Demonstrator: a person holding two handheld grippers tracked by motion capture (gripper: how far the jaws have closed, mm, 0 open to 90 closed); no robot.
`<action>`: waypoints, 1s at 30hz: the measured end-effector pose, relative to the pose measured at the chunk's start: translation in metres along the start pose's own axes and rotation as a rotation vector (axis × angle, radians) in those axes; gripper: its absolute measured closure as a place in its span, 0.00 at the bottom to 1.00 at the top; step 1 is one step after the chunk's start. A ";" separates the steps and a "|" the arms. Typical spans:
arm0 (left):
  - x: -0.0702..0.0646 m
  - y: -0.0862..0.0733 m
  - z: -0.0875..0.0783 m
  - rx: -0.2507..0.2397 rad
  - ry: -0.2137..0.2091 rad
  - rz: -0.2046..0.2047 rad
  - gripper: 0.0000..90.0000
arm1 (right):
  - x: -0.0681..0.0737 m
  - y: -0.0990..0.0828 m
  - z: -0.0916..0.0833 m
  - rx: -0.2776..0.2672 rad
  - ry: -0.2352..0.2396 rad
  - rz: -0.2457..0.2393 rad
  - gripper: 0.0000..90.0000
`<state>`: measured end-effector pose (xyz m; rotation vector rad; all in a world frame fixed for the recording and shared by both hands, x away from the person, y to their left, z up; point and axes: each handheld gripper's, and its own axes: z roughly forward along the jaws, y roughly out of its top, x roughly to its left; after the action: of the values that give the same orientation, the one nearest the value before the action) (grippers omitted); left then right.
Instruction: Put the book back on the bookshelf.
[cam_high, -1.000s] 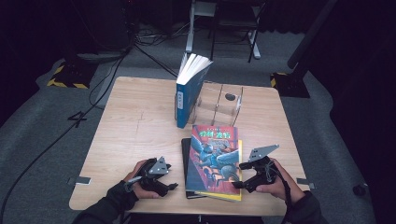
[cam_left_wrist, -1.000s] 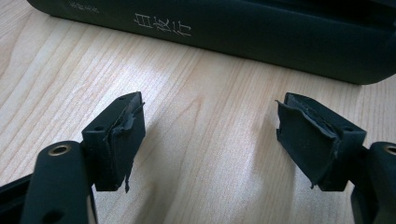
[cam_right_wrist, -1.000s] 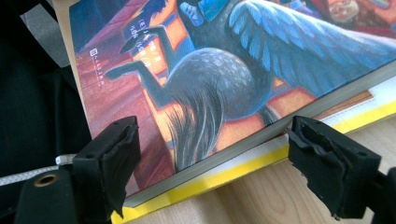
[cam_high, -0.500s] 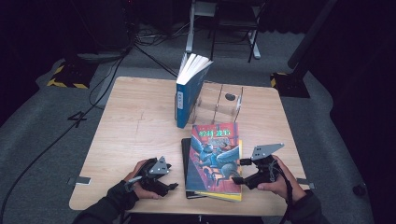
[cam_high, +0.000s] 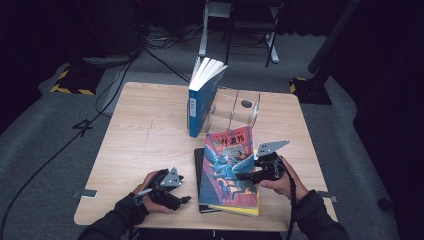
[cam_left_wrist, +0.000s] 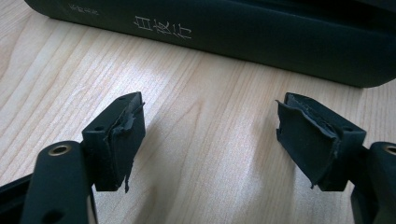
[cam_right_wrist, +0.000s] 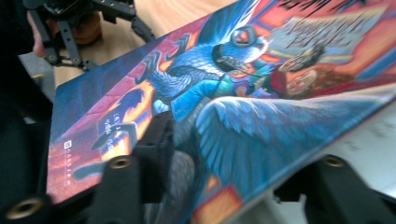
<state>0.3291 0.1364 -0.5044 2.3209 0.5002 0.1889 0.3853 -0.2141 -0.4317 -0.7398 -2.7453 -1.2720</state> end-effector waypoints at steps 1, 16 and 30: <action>0.000 0.000 0.000 -0.002 -0.001 -0.001 0.26 | -0.002 0.000 0.002 0.000 0.016 0.001 0.61; 0.004 0.000 -0.001 -0.006 0.024 -0.032 0.32 | 0.003 -0.010 0.000 -0.094 -0.015 -0.043 0.73; 0.005 0.004 0.003 -0.002 0.047 -0.056 0.30 | 0.007 -0.019 -0.001 -0.166 -0.036 -0.088 0.75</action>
<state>0.3355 0.1342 -0.5035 2.3024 0.5874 0.2175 0.3711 -0.2229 -0.4431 -0.6654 -2.7543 -1.5343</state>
